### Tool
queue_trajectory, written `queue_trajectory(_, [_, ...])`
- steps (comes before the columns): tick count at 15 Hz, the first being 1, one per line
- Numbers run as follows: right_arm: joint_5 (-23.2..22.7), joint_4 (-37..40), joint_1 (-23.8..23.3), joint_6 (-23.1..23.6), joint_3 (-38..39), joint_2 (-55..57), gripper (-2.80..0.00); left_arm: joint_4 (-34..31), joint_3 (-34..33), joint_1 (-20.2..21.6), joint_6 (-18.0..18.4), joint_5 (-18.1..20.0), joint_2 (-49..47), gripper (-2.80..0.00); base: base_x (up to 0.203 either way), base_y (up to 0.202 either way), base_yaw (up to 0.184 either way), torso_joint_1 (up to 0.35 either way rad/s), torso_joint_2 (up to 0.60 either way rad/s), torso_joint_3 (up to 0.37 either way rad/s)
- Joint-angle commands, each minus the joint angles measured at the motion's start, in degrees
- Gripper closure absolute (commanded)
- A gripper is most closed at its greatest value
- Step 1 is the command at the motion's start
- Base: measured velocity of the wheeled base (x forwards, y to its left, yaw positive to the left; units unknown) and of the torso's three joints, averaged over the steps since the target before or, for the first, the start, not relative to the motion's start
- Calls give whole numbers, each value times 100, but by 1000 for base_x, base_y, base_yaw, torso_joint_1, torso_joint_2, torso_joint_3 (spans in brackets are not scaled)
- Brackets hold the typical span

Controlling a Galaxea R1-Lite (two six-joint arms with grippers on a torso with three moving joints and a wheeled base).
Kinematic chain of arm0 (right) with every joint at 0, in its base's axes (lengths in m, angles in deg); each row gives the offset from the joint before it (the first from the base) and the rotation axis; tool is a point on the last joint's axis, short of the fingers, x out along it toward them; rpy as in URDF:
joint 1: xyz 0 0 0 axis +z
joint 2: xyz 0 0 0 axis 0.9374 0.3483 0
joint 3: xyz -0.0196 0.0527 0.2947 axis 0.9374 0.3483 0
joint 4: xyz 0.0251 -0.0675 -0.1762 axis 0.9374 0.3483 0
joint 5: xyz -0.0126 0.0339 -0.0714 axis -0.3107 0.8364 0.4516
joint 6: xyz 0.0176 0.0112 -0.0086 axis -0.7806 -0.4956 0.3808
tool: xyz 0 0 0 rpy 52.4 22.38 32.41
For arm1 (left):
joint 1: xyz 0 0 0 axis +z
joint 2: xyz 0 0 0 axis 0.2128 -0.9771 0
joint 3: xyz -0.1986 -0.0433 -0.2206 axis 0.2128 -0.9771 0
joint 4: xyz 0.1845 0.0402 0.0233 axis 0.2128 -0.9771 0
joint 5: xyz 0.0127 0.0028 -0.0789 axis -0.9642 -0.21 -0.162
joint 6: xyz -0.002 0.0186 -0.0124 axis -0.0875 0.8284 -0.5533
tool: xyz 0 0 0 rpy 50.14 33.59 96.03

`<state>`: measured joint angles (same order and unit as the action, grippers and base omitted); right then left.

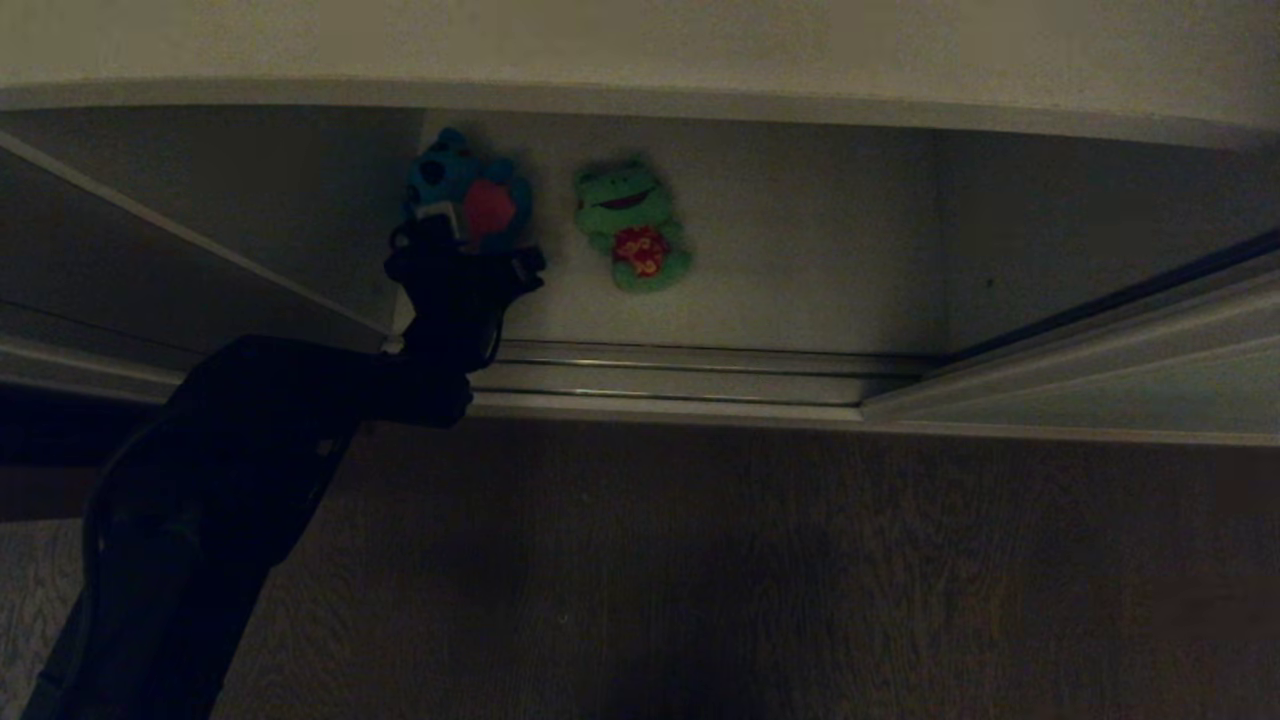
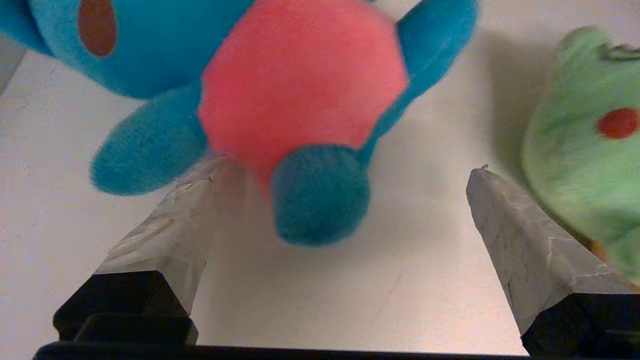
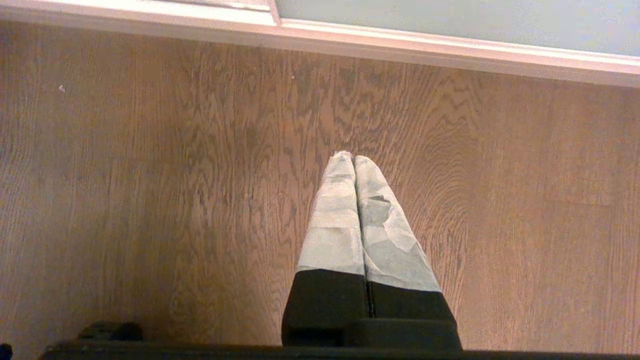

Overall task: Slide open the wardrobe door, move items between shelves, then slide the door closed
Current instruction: Place the blue doll on the higher shelf

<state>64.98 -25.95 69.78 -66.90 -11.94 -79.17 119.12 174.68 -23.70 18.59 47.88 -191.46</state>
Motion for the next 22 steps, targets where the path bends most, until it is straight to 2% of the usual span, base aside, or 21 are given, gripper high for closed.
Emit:
queue_trajectory(1, [2,-9,2,-1,0,-18,0,36,7,-2,-5,9,-18,-280,0,0,0,0,0,0])
queue_trajectory(3, [2,-10,2,-1,0,-20,0,44,7,6,-5,90,-8,-280,0,0,0,0,0,0])
queue_trajectory(4, [2,-3,2,-1,0,-20,0,44,7,7,-5,90,-11,-63,0,0,0,0,0,0])
queue_trajectory(5, [2,-2,2,-1,0,-20,0,52,7,7,4,90,-28,0,0,0,0,0,0,0])
queue_trajectory(13, [2,-2,2,-1,0,-20,0,196,7,7,-14,84,-95,0,0,0,0,0,0,0])
queue_trajectory(17, [2,-2,2,-1,0,-20,0,472,-6,-83,-11,-6,-43,0,0,0,0,0,0,0])
queue_trajectory(22, [2,-2,2,-1,0,-12,0,362,-19,-193,-78,-869,158,0,0,0,0,0,0,0])
